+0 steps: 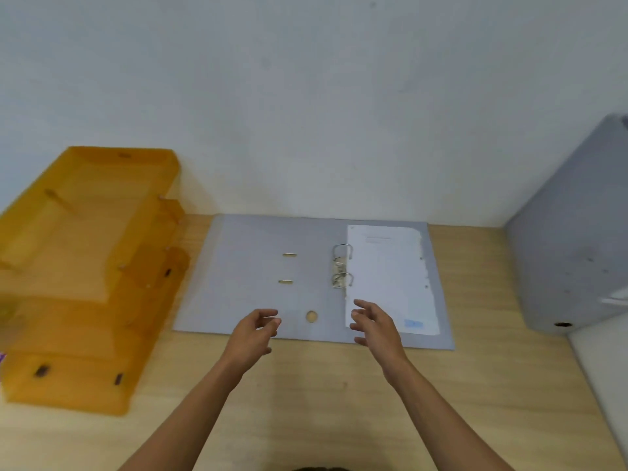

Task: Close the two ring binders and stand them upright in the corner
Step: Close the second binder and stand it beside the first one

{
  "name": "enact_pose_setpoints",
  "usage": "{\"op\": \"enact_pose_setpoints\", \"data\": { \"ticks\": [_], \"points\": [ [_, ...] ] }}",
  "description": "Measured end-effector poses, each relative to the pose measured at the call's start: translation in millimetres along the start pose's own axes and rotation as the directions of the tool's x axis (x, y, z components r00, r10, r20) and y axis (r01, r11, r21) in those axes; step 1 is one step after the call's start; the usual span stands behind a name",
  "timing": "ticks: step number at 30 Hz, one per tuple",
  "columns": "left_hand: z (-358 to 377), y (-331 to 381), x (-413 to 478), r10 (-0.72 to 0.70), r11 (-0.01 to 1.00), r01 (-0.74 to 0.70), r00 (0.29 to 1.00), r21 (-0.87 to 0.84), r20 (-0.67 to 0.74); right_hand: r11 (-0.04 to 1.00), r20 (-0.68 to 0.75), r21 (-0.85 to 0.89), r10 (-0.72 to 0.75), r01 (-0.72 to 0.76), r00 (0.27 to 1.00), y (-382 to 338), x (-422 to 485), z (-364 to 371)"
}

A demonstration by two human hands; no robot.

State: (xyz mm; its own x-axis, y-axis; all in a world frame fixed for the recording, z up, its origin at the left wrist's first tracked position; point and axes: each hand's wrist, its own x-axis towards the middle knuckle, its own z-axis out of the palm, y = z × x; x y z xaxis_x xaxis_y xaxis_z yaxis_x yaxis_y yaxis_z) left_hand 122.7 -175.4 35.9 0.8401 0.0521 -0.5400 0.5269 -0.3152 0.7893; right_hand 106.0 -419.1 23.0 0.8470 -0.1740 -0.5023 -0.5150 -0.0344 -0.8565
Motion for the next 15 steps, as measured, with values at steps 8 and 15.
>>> {"op": "enact_pose_setpoints", "data": {
  "ticks": [8,15],
  "points": [
    [-86.5,-44.3,42.5,-0.092,0.992,0.108,0.975,0.071,-0.201,0.97,0.178,-0.244,0.034,0.011,0.983,-2.0,35.4,91.0],
    [-113.9,-56.9,90.9,-0.144,0.943,0.239,0.92,0.232,-0.364,0.906,0.303,-0.42,0.09,0.048,0.949,1.3,54.6,139.1]
  ]
}}
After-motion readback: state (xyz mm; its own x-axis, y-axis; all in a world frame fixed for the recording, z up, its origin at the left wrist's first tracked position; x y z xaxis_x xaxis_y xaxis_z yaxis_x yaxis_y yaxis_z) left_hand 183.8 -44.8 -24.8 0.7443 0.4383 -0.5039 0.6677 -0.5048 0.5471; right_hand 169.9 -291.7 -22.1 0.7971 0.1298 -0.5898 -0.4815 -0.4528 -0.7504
